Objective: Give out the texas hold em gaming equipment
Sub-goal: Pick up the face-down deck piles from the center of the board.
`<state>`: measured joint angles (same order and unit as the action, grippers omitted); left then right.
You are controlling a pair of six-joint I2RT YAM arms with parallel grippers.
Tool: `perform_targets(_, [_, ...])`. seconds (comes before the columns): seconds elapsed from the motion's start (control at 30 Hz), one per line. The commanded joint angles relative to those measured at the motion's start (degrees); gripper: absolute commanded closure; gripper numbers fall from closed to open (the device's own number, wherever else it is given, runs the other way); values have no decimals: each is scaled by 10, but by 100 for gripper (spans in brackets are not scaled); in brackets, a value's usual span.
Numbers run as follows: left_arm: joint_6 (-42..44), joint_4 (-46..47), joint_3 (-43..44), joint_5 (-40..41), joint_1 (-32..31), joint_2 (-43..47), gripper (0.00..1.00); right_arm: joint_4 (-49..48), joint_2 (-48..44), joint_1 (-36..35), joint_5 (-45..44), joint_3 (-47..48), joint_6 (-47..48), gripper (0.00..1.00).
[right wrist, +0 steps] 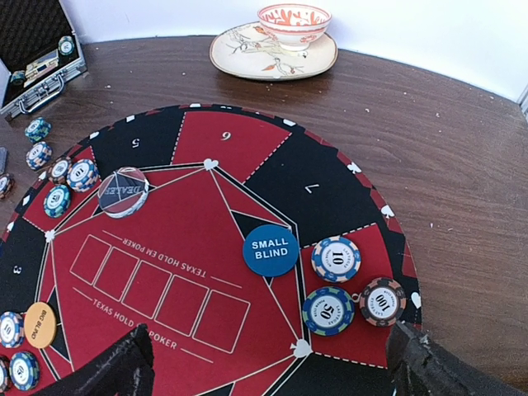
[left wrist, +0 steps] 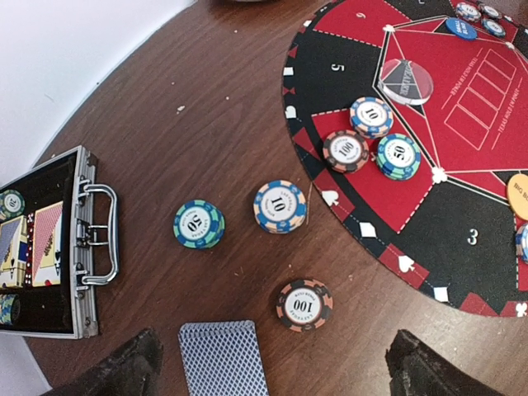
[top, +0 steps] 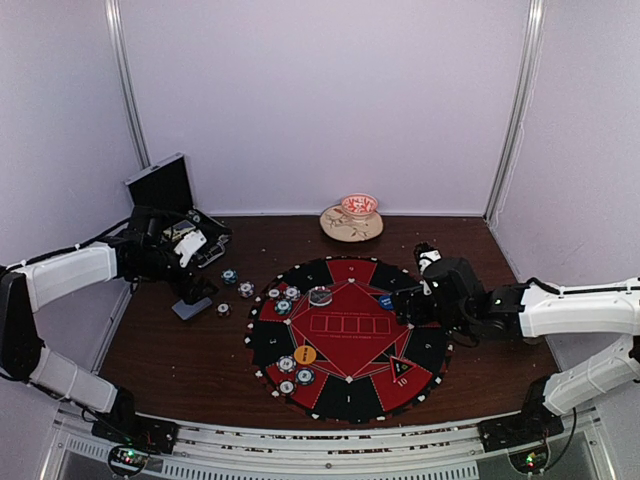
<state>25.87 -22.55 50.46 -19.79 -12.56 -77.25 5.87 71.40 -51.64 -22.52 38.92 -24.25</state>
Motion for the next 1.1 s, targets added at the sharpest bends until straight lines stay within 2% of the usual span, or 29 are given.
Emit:
perform_targets(0.0, [54, -16, 8, -46, 33, 2, 2, -5, -8, -9, -4, 1, -10, 0])
perform_targets(0.17, [125, -46, 14, -61, 73, -20, 2, -7, 1, -10, -7, 2, -10, 0])
perform_targets(0.5, [217, -114, 68, -97, 180, -147, 2, -5, 12, -17, -8, 8, -9, 0])
perform_targets(0.73, [220, -131, 105, -101, 185, -187, 2, -6, 19, -19, -11, 10, -12, 0])
perform_targets(1.07, [213, -126, 107, -100, 185, -212, 2, -4, 32, -24, -19, 18, -10, 0])
